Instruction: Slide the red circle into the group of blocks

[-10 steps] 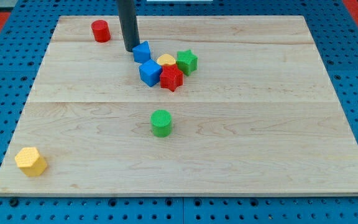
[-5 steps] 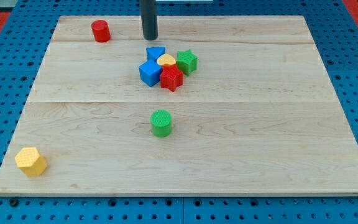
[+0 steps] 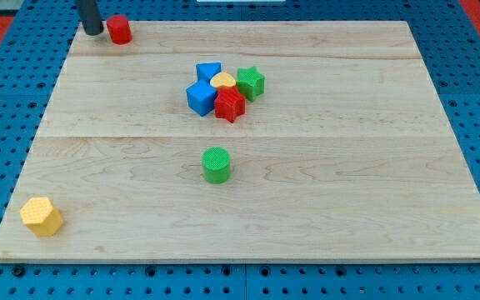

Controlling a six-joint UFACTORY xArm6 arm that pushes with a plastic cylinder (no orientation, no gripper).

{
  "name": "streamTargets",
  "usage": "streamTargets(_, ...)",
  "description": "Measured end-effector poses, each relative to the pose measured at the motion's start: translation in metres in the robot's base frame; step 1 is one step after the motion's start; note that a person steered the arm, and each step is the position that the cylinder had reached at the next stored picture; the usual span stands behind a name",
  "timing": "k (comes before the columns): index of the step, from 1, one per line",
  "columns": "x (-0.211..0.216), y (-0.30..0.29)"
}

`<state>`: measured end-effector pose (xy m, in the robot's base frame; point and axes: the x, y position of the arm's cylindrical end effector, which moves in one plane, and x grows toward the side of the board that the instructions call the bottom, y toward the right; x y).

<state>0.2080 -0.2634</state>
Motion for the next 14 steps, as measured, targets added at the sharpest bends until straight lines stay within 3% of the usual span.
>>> streamTargets(1,-0.011,0.005)
streamTargets(3,0.020,0.097)
streamTargets(5,-0.006,0.133)
streamTargets(8,0.029,0.213)
streamTargets(9,0.003,0.182)
streamTargets(10,0.018,0.172)
streamTargets(12,0.045,0.223)
streamTargets(14,0.040,0.255)
